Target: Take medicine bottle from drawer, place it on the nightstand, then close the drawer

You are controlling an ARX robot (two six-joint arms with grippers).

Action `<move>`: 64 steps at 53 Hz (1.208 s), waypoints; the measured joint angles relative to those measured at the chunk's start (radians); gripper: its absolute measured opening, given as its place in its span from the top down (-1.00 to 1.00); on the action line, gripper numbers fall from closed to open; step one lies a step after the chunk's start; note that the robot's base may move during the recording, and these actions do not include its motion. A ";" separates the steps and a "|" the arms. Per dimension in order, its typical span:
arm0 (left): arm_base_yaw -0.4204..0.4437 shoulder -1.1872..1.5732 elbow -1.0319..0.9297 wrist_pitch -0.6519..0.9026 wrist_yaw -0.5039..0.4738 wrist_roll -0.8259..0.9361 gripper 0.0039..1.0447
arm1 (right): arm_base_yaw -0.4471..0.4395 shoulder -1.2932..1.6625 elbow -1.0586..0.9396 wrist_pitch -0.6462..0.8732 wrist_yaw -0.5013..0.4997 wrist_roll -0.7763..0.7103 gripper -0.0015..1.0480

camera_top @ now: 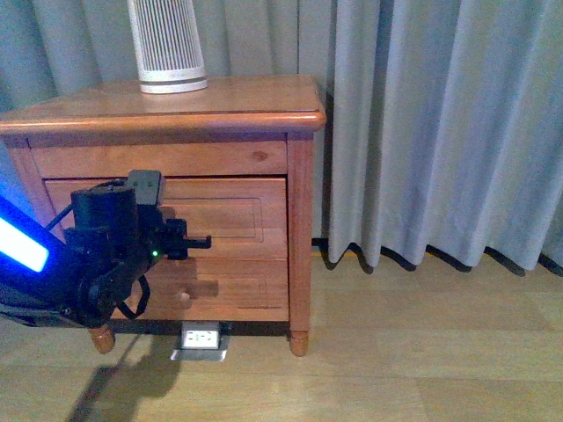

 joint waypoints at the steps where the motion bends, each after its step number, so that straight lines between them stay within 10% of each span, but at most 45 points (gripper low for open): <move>1: 0.000 0.000 0.000 0.001 0.000 0.001 0.50 | 0.000 0.000 0.000 0.000 0.000 0.000 -0.87; 64: -0.105 -0.395 -1.009 0.459 -0.176 -0.001 0.46 | 0.000 0.000 0.000 0.000 0.000 0.000 -0.87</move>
